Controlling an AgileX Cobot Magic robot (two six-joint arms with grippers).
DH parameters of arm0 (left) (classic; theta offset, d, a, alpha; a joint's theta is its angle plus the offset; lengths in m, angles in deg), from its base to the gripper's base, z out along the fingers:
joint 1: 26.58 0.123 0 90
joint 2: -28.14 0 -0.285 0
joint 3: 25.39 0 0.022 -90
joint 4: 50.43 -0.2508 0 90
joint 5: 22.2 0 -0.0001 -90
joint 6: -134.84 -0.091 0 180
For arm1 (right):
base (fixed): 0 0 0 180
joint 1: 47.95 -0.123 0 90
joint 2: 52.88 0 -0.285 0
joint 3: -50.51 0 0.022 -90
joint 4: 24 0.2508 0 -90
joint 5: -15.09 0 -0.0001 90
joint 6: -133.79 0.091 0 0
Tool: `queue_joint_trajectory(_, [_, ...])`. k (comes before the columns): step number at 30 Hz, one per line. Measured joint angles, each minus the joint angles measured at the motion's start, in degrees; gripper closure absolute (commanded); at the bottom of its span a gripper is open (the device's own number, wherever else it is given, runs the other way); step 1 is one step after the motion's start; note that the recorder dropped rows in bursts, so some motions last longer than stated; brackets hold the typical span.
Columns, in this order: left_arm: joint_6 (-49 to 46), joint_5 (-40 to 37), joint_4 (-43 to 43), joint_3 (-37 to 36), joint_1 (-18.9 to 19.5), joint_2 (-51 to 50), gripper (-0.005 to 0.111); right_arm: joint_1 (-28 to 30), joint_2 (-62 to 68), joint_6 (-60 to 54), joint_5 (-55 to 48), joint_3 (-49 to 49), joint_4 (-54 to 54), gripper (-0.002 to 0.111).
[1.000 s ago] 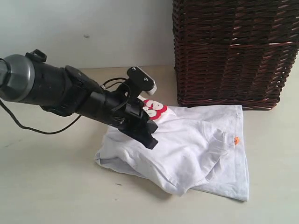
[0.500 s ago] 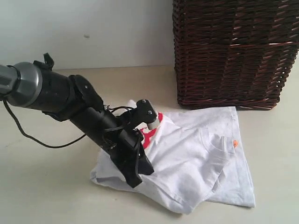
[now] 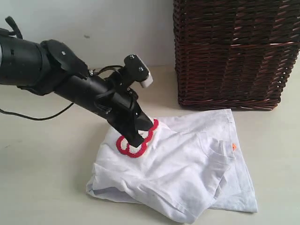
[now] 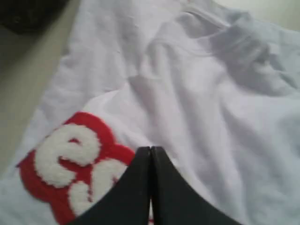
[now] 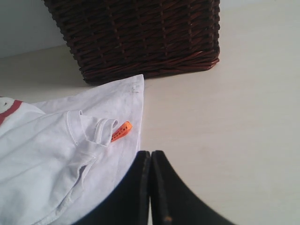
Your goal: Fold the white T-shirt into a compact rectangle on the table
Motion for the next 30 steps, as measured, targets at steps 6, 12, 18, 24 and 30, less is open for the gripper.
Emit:
queue_joint_trajectory(6, [-2.29,4.05,-1.13,0.13,-0.02,-7.13,0.107,0.0,0.0,0.0,0.0,0.0,0.0,0.108])
queue_joint_trajectory(12, [1.17,-0.81,-1.03,0.13,0.11,-8.86,0.107,0.0,0.0,0.0,0.0,0.0,0.0,0.108])
queue_joint_trajectory(18, [6.39,-0.92,-0.37,-1.91,0.22,-4.8,0.107,0.0,0.0,0.0,0.0,0.0,0.0,0.108])
queue_joint_trajectory(24, [22.05,14.08,6.43,-5.26,7.04,11.66,0.107,0.0,0.0,0.0,0.0,0.0,0.0,0.108])
queue_joint_trajectory(30, [28.14,37.51,8.65,-19.12,17.86,30.52,0.107,0.0,0.0,0.0,0.0,0.0,0.0,0.108])
